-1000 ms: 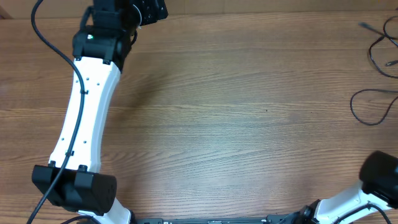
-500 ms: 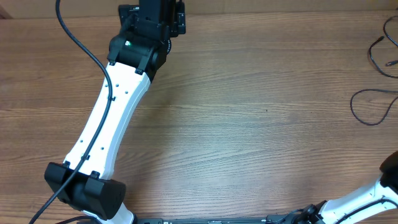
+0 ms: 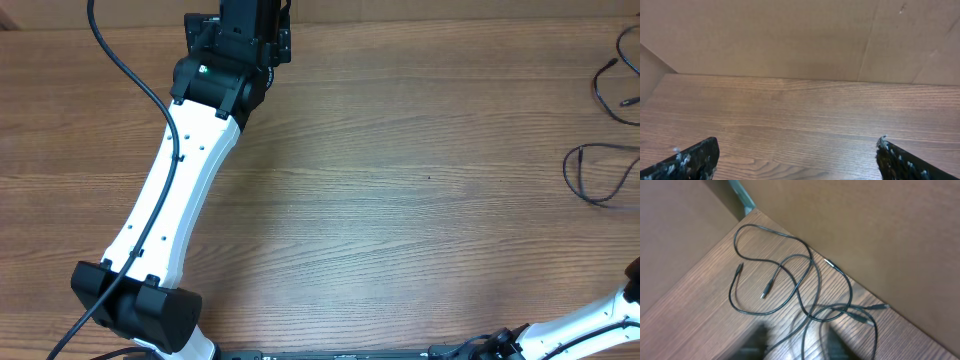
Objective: Untangle cables
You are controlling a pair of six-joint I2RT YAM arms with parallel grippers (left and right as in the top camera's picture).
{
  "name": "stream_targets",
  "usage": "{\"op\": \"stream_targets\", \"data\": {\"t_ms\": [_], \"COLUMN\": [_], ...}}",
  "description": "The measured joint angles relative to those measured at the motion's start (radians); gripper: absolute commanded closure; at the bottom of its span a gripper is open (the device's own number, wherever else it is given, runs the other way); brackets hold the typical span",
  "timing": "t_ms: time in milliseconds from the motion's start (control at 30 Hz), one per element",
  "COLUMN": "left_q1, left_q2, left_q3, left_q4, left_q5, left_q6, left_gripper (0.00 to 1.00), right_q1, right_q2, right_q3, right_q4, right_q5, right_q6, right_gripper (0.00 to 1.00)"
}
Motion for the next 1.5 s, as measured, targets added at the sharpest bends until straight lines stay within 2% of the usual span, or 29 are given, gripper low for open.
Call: {"op": "stream_targets", "data": {"t_ms": [100, 133, 167, 200, 333, 500, 667, 767, 900, 1000, 1200, 1500], "left_q1": [0.000, 0.000, 0.000, 0.000, 0.000, 0.000, 0.000, 0.000, 0.000, 0.000, 0.000, 0.000], "left_q2": [0.000, 0.000, 0.000, 0.000, 0.000, 0.000, 0.000, 0.000, 0.000, 0.000, 0.000, 0.000], "left_q3": [0.000, 0.000, 0.000, 0.000, 0.000, 0.000, 0.000, 0.000, 0.000, 0.000, 0.000, 0.000], "left_q4": [-0.002, -0.002, -0.002, -0.002, -0.002, -0.001, -0.003, -0.022, -0.046, -0.066, -0.084, -0.085], "left_q5": [0.000, 0.000, 0.000, 0.000, 0.000, 0.000, 0.000, 0.000, 0.000, 0.000, 0.000, 0.000], "left_q6": [0.003, 0.003, 0.003, 0.003, 0.003, 0.003, 0.003, 0.003, 0.003, 0.003, 0.003, 0.003], "left_gripper": [0.00, 0.00, 0.00, 0.00, 0.00, 0.00, 0.00, 0.00, 0.00, 0.00, 0.00, 0.00], "right_q1": [0.003, 0.003, 0.004, 0.004, 0.004, 0.008, 0.038, 0.070, 0.124, 0.151, 0.163, 0.162], "right_q2": [-0.003, -0.004, -0.005, -0.006, -0.008, -0.012, -0.026, -0.026, -0.026, -0.026, -0.026, -0.026], "right_q3": [0.000, 0.000, 0.000, 0.000, 0.000, -0.024, -0.210, -0.346, -0.528, -0.593, -0.602, -0.532], "right_q4": [0.000, -0.001, -0.011, -0.014, -0.072, -0.146, -0.103, -0.044, 0.075, 0.115, 0.142, 0.077], "right_q5": [-0.010, -0.011, -0.012, -0.014, -0.012, 0.048, 0.074, 0.081, 0.088, 0.097, 0.127, 0.155], "right_q6": [0.007, 0.008, 0.006, 0.013, 0.035, 0.205, 0.348, 0.381, 0.403, 0.402, 0.377, 0.317], "right_gripper": [0.96, 0.87, 0.67, 0.64, 0.69, 0.68, 0.66, 0.66, 0.65, 0.64, 0.60, 0.55]}}
